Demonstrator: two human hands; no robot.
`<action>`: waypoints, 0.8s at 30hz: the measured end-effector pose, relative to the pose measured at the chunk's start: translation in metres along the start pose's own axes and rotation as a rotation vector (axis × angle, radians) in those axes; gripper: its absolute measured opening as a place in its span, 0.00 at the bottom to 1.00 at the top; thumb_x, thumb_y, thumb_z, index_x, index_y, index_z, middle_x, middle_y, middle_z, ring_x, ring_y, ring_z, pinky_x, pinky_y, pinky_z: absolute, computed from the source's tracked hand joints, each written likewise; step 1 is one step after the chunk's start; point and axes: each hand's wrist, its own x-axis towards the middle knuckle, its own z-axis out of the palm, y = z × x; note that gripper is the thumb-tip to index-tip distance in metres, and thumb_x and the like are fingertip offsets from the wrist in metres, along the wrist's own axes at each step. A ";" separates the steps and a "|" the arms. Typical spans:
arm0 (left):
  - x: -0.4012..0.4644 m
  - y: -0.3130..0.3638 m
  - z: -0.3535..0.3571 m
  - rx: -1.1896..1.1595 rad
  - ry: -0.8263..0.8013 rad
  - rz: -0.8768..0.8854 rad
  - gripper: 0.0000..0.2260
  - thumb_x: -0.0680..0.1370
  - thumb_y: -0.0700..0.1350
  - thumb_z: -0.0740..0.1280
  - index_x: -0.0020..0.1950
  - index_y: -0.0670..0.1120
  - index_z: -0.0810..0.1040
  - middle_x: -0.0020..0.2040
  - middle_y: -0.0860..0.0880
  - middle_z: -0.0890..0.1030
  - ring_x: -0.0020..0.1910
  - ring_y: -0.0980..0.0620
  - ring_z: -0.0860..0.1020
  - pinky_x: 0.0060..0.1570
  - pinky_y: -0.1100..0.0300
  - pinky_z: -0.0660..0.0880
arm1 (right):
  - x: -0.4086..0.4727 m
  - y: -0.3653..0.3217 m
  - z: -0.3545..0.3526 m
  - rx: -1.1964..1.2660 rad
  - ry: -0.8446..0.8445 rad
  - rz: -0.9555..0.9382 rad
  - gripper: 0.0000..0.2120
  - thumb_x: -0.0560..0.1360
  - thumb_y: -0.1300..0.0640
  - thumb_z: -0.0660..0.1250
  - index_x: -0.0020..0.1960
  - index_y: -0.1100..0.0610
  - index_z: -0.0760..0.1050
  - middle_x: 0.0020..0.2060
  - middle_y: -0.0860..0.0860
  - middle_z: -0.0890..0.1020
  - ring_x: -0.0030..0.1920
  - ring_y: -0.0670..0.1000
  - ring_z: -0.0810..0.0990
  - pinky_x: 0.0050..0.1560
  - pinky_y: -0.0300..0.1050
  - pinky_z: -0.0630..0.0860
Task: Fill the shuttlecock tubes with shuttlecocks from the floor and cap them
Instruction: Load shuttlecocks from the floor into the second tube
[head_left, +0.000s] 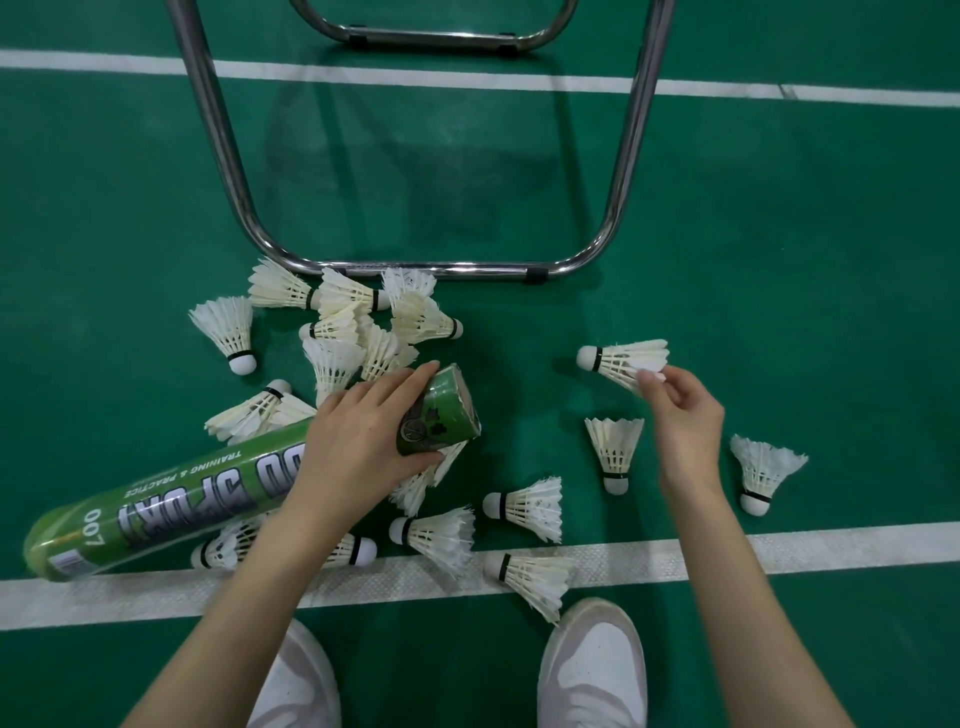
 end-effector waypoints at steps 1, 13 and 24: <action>0.000 0.000 0.000 0.000 -0.001 -0.002 0.41 0.60 0.56 0.78 0.70 0.49 0.67 0.59 0.47 0.79 0.52 0.43 0.78 0.45 0.50 0.74 | -0.007 -0.007 0.002 0.030 -0.038 -0.012 0.04 0.75 0.59 0.66 0.43 0.51 0.76 0.40 0.43 0.81 0.38 0.33 0.79 0.41 0.24 0.71; 0.000 0.002 -0.003 -0.013 0.013 -0.004 0.41 0.60 0.55 0.79 0.69 0.48 0.68 0.59 0.47 0.79 0.52 0.44 0.78 0.47 0.50 0.73 | -0.060 -0.017 0.057 0.009 -0.558 -0.006 0.06 0.74 0.61 0.67 0.44 0.50 0.78 0.38 0.42 0.84 0.41 0.37 0.81 0.44 0.27 0.73; 0.001 0.000 -0.008 -0.033 0.041 -0.015 0.40 0.60 0.54 0.78 0.69 0.49 0.68 0.59 0.48 0.78 0.53 0.43 0.79 0.48 0.49 0.73 | -0.072 -0.023 0.093 -0.043 -0.687 -0.076 0.09 0.70 0.64 0.71 0.45 0.50 0.78 0.42 0.47 0.83 0.47 0.43 0.81 0.51 0.35 0.75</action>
